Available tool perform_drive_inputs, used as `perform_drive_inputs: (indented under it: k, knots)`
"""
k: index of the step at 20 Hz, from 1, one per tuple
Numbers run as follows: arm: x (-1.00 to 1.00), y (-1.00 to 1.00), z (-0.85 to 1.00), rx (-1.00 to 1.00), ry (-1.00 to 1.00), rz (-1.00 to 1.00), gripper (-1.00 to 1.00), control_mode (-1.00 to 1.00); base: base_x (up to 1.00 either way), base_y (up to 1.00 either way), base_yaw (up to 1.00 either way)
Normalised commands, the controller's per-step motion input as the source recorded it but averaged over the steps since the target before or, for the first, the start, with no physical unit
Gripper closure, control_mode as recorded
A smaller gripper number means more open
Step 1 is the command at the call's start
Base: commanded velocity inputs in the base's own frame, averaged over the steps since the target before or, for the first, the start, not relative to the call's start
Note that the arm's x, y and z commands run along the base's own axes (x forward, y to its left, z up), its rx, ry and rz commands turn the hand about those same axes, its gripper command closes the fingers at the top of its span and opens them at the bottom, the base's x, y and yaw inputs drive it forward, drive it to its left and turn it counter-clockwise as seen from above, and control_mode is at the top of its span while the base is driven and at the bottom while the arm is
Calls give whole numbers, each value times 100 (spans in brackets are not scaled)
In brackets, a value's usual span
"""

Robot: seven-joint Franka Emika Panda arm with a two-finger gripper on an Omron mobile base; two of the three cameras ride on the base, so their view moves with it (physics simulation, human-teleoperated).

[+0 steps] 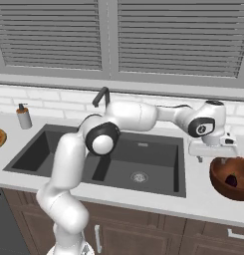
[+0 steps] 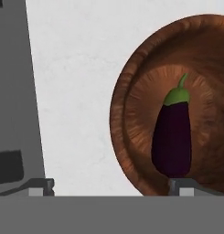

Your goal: Pick the eggplant from the sink and place it in the bowl. Then pick the bowl and place it in the microwave. Then close the microwave door and press the start button.

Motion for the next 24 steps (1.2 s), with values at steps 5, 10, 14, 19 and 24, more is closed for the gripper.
perform_drive_inputs:
  k: [5,10,14,19,24]
  knots:
    - [32,-12,-4,4,0,7,-100,-100,0,0,0]
    - [23,-20,-7,0,0,7,-100,-100,0,0,0]
    - [8,-4,-38,0,0,6,-100,-100,0,0,0]
    - [0,0,-39,0,0,2,-100,-100,0,0,0]
    - [1,0,-36,0,0,2,-100,-100,0,0,0]
